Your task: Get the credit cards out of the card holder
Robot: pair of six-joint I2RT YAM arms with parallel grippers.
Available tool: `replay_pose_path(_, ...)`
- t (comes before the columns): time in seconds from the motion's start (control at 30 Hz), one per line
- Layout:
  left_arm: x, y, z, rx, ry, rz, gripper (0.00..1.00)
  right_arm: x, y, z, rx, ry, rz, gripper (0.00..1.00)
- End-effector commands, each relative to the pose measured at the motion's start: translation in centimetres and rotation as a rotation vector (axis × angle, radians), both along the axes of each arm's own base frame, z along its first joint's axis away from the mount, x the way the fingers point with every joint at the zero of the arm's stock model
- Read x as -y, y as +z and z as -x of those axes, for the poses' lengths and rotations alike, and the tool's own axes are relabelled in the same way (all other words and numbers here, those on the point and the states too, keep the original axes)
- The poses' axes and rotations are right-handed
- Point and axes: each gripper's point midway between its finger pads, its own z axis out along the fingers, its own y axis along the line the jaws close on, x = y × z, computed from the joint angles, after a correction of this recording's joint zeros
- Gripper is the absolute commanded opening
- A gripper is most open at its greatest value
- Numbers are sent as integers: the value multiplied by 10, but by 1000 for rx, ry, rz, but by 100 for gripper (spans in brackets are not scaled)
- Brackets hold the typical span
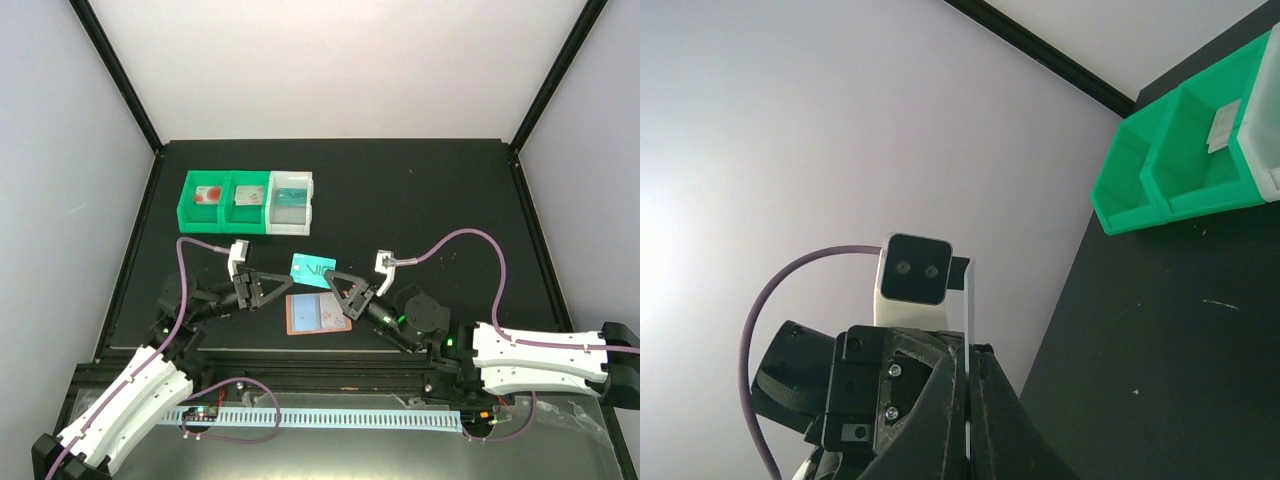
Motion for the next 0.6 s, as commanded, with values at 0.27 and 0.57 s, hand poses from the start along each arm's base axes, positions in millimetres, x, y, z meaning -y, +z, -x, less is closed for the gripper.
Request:
replay_pose_path(0.27,-3,14,-3,30,25,48,2,-4,-1,1,-12,4,56,4)
replay_pose_path(0.57,-10,3,-15,21,118,5,2,8,-32,-1,-52,-24,182,65)
